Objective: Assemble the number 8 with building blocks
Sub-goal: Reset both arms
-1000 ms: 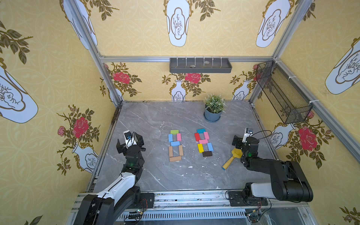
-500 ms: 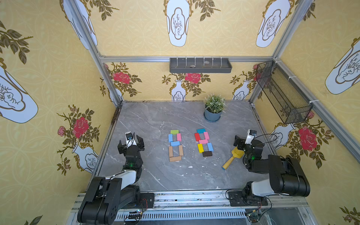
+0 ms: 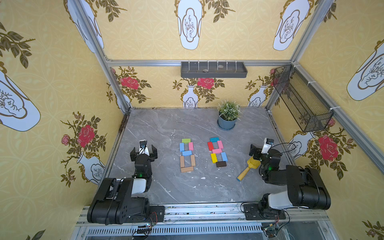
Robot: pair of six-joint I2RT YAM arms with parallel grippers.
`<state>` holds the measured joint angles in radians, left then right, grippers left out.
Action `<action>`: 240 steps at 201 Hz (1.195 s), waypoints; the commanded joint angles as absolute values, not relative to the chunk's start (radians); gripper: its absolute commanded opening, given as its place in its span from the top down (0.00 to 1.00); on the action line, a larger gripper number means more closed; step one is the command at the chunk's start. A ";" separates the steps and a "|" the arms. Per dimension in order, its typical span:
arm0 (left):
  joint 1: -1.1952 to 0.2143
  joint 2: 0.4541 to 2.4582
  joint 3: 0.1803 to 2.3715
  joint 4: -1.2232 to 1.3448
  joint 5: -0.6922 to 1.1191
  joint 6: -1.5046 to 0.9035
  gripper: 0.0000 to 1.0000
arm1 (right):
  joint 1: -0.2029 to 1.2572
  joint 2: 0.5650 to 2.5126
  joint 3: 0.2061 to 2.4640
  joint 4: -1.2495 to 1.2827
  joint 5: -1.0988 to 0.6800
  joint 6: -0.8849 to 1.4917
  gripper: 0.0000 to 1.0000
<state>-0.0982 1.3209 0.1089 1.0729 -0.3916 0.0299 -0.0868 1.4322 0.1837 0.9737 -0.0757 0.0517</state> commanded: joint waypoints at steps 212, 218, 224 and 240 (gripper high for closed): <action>-0.096 1.329 0.123 1.111 -0.397 0.030 0.00 | -0.086 1.436 0.182 1.028 -0.083 0.051 0.03; -0.095 1.328 0.123 1.112 -0.396 0.029 0.00 | -0.086 1.437 0.182 1.029 -0.084 0.051 0.02; -0.096 1.329 0.122 1.111 -0.397 0.030 0.00 | -0.086 1.439 0.183 1.031 -0.086 0.051 0.02; -0.095 1.329 0.123 1.111 -0.396 0.030 0.00 | -0.087 1.437 0.182 1.029 -0.086 0.051 0.02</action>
<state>-0.0967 1.3285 0.1204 1.0843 -0.3931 0.0284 -0.0868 1.4361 0.1837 0.9737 -0.0765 0.0517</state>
